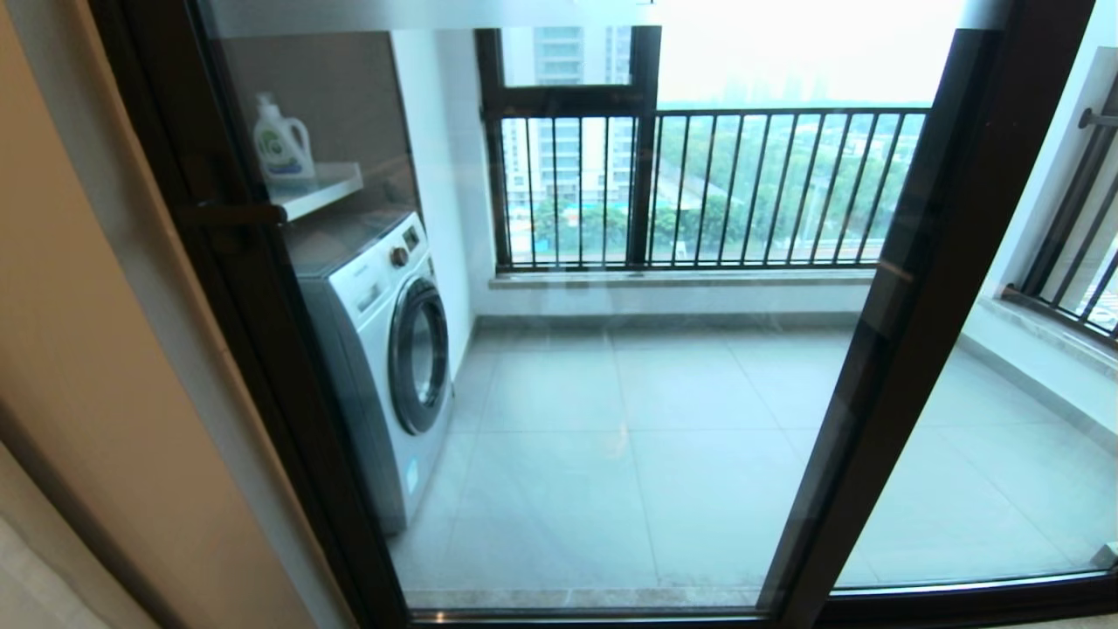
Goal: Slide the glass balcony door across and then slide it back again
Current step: Open the slid door
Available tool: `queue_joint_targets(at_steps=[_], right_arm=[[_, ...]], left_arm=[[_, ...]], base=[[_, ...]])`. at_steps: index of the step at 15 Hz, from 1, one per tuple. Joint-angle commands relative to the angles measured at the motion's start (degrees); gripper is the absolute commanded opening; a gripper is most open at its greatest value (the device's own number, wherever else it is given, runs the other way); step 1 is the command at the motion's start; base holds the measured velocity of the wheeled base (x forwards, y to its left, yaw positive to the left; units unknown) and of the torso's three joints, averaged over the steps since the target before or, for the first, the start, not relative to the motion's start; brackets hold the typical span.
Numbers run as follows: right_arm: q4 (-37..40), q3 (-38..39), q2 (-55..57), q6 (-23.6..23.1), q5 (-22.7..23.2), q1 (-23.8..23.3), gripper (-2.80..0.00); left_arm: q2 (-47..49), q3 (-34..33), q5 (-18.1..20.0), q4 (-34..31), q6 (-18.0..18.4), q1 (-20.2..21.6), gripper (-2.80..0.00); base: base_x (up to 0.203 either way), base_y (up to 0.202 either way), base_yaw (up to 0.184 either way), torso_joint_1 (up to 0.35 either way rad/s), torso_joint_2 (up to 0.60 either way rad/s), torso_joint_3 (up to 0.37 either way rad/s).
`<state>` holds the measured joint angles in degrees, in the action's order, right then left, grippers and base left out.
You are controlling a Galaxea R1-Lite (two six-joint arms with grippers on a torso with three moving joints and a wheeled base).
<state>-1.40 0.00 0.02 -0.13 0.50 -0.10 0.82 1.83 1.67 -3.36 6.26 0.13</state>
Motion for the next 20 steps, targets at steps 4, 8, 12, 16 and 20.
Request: queue_joint_targets(at_steps=[4,8,12,16,20], right_arm=[[0.0,0.6,-0.1,0.0,0.0,0.0,-2.80],[0.0,0.6,-0.1,0.0,0.0,0.0,-2.80],[-0.1,0.6,-0.1,0.0,0.0,0.0,-2.80],[-0.1,0.6,-0.1,0.0,0.0,0.0,-2.80],[0.0,0.6,-0.1,0.0,0.0,0.0,-2.80]], left_arm=[[19.1,14.4,1.0,3.3,-0.4,0.0,-2.80],[43.4,25.2,3.1,15.7,-2.3,0.0,-2.80],[63.6,45.7,6.5,22.7,-3.2,0.0,-2.80],[79.3,60.7,8.6,24.4,-3.5,-0.1,-2.80],[91.1,70.1,9.3,25.0,-5.8,1.0,-2.80]], base=[[0.000,0.000,0.000,0.000,0.00,0.000],[0.000,0.000,0.000,0.000,0.00,0.000],[0.000,0.000,0.000,0.000,0.00,0.000],[0.000,0.000,0.000,0.000,0.00,0.000],[0.000,0.000,0.000,0.000,0.00,0.000]])
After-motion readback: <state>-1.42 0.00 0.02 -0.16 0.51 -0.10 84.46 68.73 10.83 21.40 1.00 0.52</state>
